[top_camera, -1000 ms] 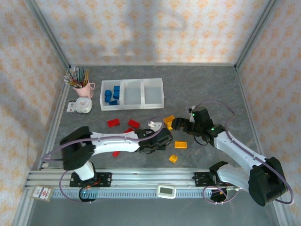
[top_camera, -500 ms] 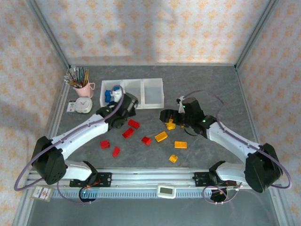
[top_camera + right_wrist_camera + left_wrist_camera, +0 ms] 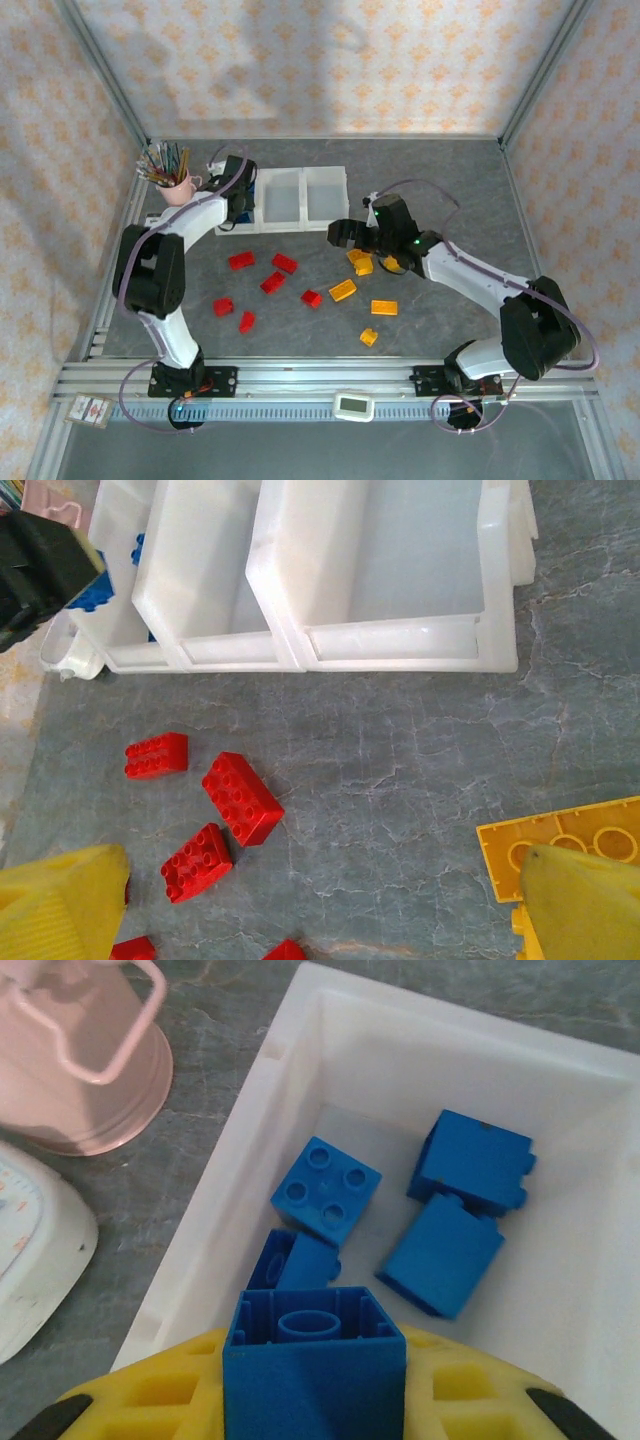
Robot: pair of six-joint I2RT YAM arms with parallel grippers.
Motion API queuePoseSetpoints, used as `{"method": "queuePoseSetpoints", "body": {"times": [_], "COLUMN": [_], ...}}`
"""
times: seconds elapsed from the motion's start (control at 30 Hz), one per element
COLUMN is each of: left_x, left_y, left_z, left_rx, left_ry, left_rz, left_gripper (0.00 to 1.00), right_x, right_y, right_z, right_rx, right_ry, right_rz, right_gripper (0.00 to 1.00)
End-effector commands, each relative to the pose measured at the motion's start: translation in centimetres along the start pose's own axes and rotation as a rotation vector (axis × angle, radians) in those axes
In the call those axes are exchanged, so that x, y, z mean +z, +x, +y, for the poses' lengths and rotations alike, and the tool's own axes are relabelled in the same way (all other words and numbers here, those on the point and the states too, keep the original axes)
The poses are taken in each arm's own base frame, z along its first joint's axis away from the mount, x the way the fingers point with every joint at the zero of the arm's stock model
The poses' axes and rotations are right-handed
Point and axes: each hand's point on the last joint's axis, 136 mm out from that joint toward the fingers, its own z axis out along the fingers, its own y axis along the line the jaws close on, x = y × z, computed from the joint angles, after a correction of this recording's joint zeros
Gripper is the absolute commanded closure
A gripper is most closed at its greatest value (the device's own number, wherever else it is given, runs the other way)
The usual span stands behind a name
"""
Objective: Sort the legos into containers by color
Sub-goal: Place the lego in the container, then pick up the lego from the center of the table.
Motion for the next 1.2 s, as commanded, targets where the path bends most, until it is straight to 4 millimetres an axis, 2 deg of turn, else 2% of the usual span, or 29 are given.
{"method": "queuePoseSetpoints", "body": {"times": [0.0, 0.07, 0.17, 0.33, 0.43, 0.6, 0.7, 0.8, 0.97, 1.17], "left_x": [0.5, 0.7, 1.3, 1.1, 0.3, -1.1, -2.7, -5.1, -9.3, -14.6], "left_y": [-2.2, -2.5, -2.4, -2.6, -3.1, -2.9, -3.0, -2.9, -0.4, 6.0], "left_z": [-1.9, -2.5, -2.4, -2.2, -1.5, -1.2, -1.0, -1.8, -4.7, -9.3], "left_rx": [0.014, 0.01, 0.019, 0.03, 0.032, 0.009, -0.019, -0.029, 0.038, 0.174], "left_ry": [0.056, 0.082, 0.059, 0.046, 0.019, 0.05, 0.079, 0.163, 0.296, 0.466], "left_rz": [-0.034, -0.047, -0.043, -0.033, -0.053, -0.049, -0.056, -0.057, -0.045, -0.008], "left_gripper": [0.68, 0.66, 0.63, 0.52, 0.46, 0.43, 0.42, 0.41, 0.38, 0.38], "right_x": [-0.2, -0.3, -0.3, -0.4, -0.6, -0.9, -1.1, -1.5, -2.6, -4.5], "right_y": [-1.6, -1.6, -1.7, -1.5, -1.2, -0.7, -0.5, -0.1, 0.9, 2.4], "right_z": [0.7, 0.5, 0.2, 0.2, 0.0, -0.5, -0.7, -1.2, -3.6, -6.9], "right_rx": [-0.013, -0.013, -0.011, -0.002, -0.001, -0.002, 0.001, 0.012, 0.065, 0.123], "right_ry": [0.009, 0.018, 0.035, 0.03, 0.033, 0.038, 0.041, 0.049, 0.087, 0.157], "right_rz": [-0.047, -0.052, -0.054, -0.053, -0.053, -0.061, -0.058, -0.059, -0.052, -0.044], "right_gripper": [0.0, 0.0, 0.0, 0.0, 0.0, 0.0, 0.0, 0.0, 0.0, 0.0]}}
